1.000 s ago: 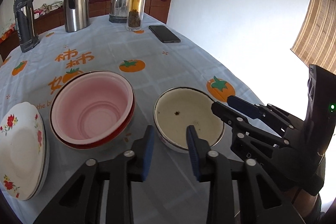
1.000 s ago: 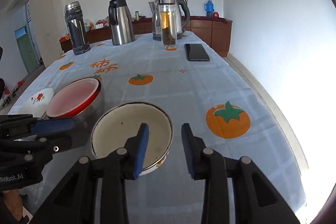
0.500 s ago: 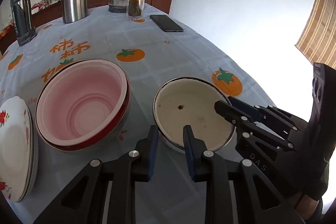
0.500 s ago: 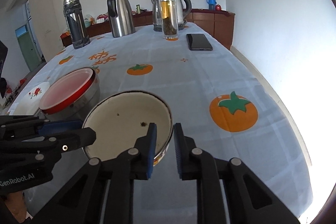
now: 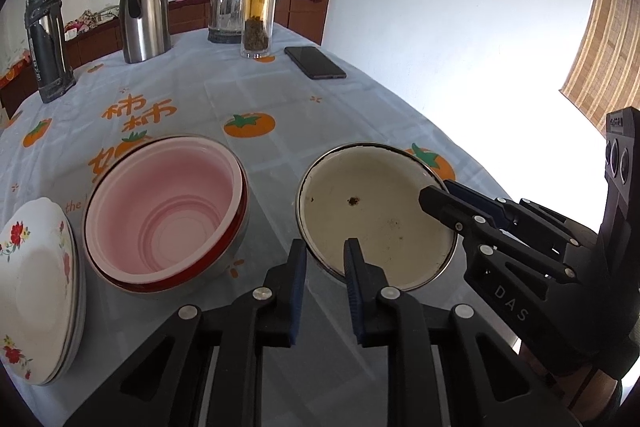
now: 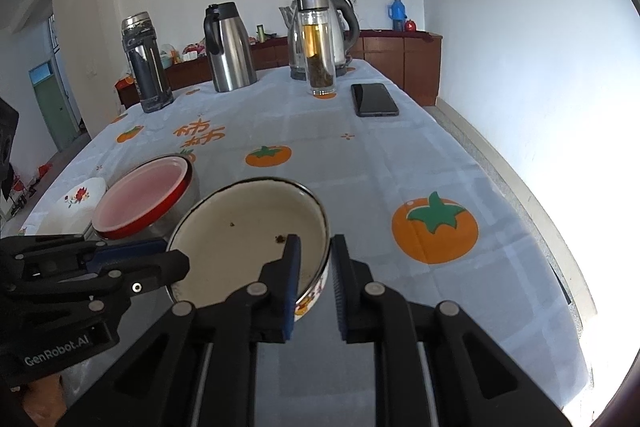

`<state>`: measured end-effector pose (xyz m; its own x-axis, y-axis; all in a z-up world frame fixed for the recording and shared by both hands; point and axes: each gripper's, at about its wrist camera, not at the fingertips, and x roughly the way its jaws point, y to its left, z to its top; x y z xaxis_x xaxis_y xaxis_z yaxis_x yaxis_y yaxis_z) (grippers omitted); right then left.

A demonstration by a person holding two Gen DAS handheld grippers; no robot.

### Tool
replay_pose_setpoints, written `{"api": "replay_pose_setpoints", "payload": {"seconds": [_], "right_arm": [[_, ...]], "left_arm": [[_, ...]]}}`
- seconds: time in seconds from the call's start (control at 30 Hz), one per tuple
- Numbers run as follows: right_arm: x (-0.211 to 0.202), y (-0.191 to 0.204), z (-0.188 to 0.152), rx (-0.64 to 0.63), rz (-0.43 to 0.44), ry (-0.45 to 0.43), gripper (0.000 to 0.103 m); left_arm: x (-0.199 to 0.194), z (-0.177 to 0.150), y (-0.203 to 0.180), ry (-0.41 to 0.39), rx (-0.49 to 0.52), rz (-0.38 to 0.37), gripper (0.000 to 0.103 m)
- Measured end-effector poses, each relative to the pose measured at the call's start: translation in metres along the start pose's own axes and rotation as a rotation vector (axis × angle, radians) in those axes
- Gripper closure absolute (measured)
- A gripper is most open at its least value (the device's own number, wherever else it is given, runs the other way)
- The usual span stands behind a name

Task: Organize plates and bowls
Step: 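Lift the cream enamel bowl with the left tool over the pink basin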

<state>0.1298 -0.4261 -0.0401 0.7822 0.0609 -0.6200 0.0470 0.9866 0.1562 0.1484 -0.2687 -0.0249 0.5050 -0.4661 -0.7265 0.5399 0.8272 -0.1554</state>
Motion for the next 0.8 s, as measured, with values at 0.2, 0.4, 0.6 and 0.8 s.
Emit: {"api": "replay_pose_setpoints", "payload": {"seconds": [0.2, 0.4, 0.6, 0.8], "right_arm": [[-0.011, 0.008, 0.008, -0.004, 0.012, -0.020, 0.087], [-0.025, 0.022, 0.022, -0.028, 0.021, -0.061, 0.087], [-0.030, 0.034, 0.033, -0.046, 0.033, -0.093, 0.087], [-0.030, 0.045, 0.042, -0.057, 0.057, -0.116, 0.087]], "left_arm": [[-0.015, 0.006, 0.005, -0.040, -0.015, -0.007, 0.082], [-0.030, 0.012, 0.011, -0.083, -0.016, 0.016, 0.082], [-0.039, 0.014, 0.021, -0.106, -0.045, 0.019, 0.082], [-0.050, 0.016, 0.030, -0.135, -0.068, 0.031, 0.082]]}}
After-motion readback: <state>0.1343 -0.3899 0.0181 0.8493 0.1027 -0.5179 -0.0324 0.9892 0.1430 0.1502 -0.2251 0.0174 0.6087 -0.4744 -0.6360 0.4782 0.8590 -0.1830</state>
